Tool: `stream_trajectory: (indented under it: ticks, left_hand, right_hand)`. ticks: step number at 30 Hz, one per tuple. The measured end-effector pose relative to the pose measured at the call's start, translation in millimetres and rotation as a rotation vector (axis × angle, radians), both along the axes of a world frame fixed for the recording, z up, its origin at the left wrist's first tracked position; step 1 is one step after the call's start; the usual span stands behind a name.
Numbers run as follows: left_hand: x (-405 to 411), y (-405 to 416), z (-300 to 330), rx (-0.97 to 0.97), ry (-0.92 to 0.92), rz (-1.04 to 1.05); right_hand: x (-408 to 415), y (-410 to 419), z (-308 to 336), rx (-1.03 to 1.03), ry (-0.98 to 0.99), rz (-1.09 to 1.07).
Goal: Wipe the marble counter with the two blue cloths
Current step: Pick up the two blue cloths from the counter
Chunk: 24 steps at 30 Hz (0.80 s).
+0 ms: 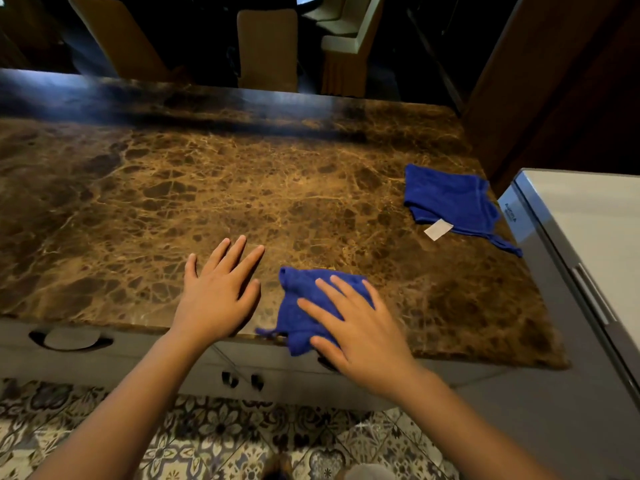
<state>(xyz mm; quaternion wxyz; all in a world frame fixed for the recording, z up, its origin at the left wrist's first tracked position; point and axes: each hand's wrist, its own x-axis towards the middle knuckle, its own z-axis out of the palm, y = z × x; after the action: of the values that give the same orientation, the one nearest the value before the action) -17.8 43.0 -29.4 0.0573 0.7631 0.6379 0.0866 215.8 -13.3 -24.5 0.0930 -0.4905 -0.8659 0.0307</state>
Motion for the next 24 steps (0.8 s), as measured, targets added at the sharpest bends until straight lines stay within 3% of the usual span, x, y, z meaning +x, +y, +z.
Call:
stream_trajectory:
  ticks: [3,8,12,15,19,24]
  left_hand:
    - [0,0,1,-0.008,0.007,-0.003]
    - [1,-1,1,-0.012,0.009,0.001]
    - [2,-2,2,-0.019,0.003,0.008]
    - [2,-2,3,-0.016,0.0,0.007]
    - [3,-2,4,-0.025,-0.004,0.008]
    - [1,-2,3,-0.024,0.001,0.006]
  right_hand:
    - [25,-13,-1,-0.014,-0.031,-0.008]
    - [38,29,9,-0.112,0.012,-0.297]
    - [24,55,20,-0.241,-0.033,-0.311]
    - [27,52,34,-0.131,-0.105,-0.352]
    - [21,38,36,-0.137,-0.154,-0.281]
    - [17,10,25,0.011,0.029,-0.09]
